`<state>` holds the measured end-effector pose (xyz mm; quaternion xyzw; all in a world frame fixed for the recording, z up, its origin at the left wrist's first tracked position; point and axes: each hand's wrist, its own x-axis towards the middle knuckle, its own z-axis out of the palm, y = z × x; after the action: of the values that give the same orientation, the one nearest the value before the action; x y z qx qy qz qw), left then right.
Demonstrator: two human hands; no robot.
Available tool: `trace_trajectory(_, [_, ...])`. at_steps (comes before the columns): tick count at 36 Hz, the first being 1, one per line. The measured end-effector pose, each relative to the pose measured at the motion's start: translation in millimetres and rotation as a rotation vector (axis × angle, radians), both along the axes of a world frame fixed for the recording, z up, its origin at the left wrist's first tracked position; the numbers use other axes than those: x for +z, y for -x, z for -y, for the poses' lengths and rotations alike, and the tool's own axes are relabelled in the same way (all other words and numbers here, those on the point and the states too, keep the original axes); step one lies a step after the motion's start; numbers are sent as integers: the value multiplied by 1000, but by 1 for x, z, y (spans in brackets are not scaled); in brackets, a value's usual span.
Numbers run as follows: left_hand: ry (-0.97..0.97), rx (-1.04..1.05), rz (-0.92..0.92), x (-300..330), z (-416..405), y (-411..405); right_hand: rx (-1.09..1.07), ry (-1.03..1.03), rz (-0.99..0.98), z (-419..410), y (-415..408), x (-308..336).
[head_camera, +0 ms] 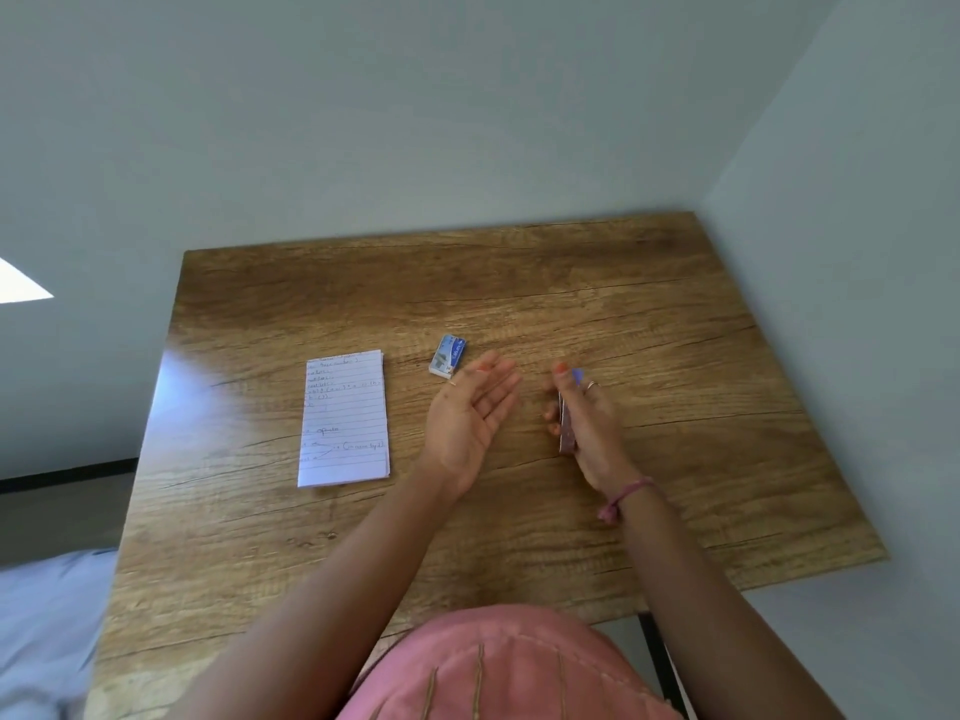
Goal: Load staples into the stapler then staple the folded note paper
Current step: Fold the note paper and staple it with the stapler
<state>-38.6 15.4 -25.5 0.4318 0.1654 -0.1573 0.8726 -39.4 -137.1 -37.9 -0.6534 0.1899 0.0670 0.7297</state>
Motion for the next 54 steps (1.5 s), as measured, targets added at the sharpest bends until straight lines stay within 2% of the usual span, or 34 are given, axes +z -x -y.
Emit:
trace_trajectory(4, [0, 26, 49, 9, -13, -2, 51, 92, 53, -2, 1, -5])
trace_trajectory(22, [70, -34, -67, 13, -43, 8, 61, 322, 79, -8, 3, -22])
trace_trajectory(33, [12, 143, -57, 10, -86, 11, 19, 461, 52, -24, 7, -25])
trace_trajectory(41, [-36, 217, -72, 3, -114, 17, -68, 649, 153, -44, 17, -20])
trace_trajectory(47, [-79, 304, -68, 5, -131, 16, -10, 812, 221, -52, 9, -14])
trace_trajectory(54, [-50, 437, -60, 12, -155, 16, -33, 909, 148, -54, -14, -8])
